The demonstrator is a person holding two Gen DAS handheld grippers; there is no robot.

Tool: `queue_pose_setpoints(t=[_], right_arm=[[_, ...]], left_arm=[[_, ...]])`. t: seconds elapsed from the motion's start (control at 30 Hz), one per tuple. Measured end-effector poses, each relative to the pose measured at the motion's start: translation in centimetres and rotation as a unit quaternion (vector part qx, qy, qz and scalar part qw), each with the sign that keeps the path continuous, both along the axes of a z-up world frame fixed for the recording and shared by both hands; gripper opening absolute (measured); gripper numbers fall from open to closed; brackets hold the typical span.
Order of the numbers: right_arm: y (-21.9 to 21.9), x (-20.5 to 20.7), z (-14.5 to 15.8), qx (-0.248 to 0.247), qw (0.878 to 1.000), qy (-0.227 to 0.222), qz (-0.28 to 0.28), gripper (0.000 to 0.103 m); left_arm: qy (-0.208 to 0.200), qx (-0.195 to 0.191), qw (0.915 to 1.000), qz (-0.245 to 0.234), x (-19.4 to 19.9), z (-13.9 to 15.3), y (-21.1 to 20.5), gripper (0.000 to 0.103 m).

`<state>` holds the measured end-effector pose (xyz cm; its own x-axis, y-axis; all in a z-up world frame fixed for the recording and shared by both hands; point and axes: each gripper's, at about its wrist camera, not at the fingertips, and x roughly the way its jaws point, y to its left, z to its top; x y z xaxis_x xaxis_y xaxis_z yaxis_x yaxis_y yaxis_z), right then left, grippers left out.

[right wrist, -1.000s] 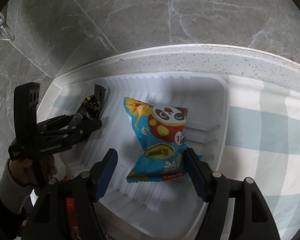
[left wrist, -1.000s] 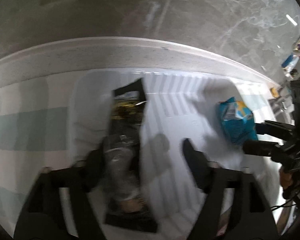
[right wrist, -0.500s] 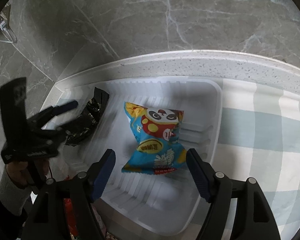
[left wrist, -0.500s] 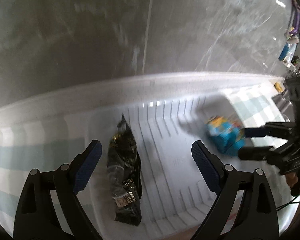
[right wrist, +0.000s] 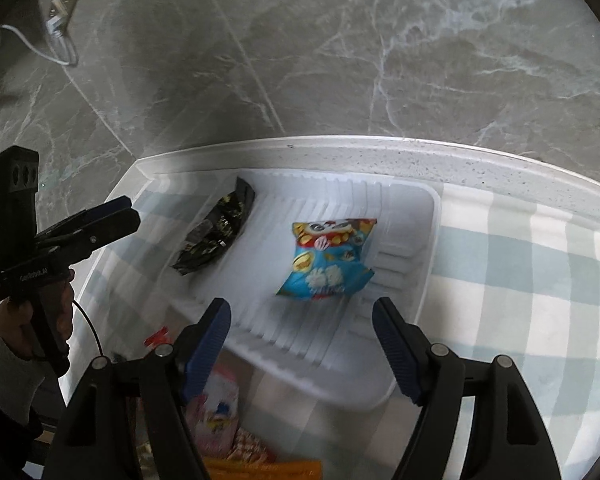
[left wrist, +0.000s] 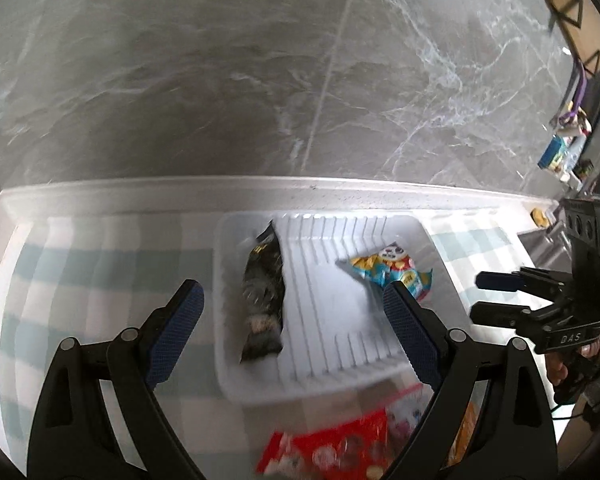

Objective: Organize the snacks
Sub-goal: 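Grasp the blue-and-white cake bar with the left tool while the right tool grasps the clear pastry packet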

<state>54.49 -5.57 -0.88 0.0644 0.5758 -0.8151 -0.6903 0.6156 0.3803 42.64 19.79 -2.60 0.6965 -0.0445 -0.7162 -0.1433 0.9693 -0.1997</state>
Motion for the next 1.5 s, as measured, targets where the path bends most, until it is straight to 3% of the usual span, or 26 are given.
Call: queue_pose_setpoints(t=[0.37,0.63,0.93,1.13,1.27,1.5], right_arm=[[-3.3,-6.0,2.5,0.006,1.000,0.001,0.003,0.076],[-5.6,-10.7,3.2,-0.005,1.000,-0.014,0.022,0.076],[-7.5,-15.1,1.3,-0.066,0.995,-0.050,0.059,0.076],[-8.8,-15.6,-0.6,-0.080,0.996,0.006,0.037,0.076],[-9.5,-15.3,-1.8,-0.061,0.995,0.073,0.005,0.076],[-9.9,-14.4,-4.0,-0.030,0.981,0.182,-0.056,0.076]], left_arm=[[0.007,-0.029,0.9982,0.052,-10.5,1.6,0.8,0.092],[0.035,-0.054,0.9955,0.069,-16.5,-0.3,-0.3,0.092],[0.092,-0.090,0.9887,0.078,-20.2,-4.2,-1.6,0.092],[0.105,-0.081,0.9882,0.076,-21.2,-5.2,-2.2,0.092],[0.111,-0.078,0.9879,0.076,-21.2,-5.7,-2.3,0.092],[0.118,-0.081,0.9867,0.077,-20.6,-6.6,-1.9,0.092]])
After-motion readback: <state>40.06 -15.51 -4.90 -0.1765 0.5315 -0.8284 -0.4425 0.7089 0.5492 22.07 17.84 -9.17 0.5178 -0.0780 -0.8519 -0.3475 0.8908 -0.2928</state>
